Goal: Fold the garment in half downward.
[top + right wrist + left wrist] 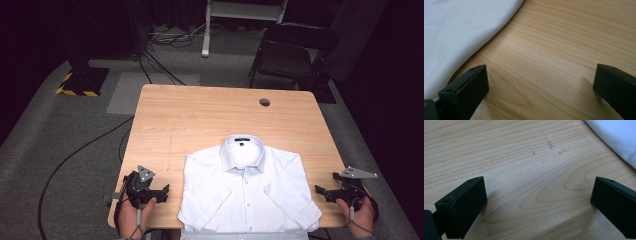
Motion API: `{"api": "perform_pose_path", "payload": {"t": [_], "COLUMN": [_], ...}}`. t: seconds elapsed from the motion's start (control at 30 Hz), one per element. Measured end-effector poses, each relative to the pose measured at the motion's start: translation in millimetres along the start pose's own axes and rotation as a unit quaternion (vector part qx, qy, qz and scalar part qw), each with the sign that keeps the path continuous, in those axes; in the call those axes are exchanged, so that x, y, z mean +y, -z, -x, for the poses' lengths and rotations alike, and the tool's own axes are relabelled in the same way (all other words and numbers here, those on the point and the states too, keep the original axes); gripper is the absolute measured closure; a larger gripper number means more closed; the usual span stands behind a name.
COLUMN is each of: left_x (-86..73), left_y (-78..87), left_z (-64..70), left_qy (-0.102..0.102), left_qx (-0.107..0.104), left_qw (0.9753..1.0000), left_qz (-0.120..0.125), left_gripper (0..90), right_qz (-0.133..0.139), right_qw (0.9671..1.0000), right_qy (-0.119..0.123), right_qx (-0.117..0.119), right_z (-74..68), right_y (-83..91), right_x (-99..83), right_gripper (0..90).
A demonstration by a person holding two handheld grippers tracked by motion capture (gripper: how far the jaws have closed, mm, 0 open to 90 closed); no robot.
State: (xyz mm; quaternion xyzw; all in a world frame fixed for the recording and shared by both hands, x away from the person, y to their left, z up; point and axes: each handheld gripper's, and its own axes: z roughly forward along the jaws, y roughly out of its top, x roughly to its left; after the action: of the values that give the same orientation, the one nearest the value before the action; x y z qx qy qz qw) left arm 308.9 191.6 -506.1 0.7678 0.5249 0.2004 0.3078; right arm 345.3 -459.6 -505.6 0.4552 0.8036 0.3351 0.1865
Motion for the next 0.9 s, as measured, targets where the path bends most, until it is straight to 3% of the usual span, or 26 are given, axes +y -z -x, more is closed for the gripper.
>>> {"api": "perform_pose_path", "payload": {"t": [0.13,0.27,0.57,0.7,0.9], "left_x": [-0.5,1.8,22.9,34.5,48.4], "left_y": [0.3,3.3,15.4,17.1,18.1], "left_z": [1.3,5.1,17.8,24.4,31.1], "left_qy": [0.004,-0.005,-0.003,-0.016,-0.016], "left_qx": [0.002,-0.005,-0.013,-0.015,-0.017], "left_qw": [1.0,0.9998,0.9985,0.9983,0.9977], "left_qz": [0.002,0.016,0.052,0.054,0.064], "left_gripper": [0.7,2.6,2.5,2.9,3.4], "right_qz": [0.0,0.0,0.0,0.0,0.0], "right_qw": [1.0,1.0,1.0,1.0,1.0], "right_qy": [0.0,0.0,0.0,0.0,0.0], "right_qx": [0.0,0.0,0.0,0.0,0.0], "right_z": [0.0,0.0,0.0,0.0,0.0], "right_y": [0.0,0.0,0.0,0.0,0.0], "right_x": [0.0,0.0,0.0,0.0,0.0], "right_gripper": [0.0,0.0,0.0,0.0,0.0]}}
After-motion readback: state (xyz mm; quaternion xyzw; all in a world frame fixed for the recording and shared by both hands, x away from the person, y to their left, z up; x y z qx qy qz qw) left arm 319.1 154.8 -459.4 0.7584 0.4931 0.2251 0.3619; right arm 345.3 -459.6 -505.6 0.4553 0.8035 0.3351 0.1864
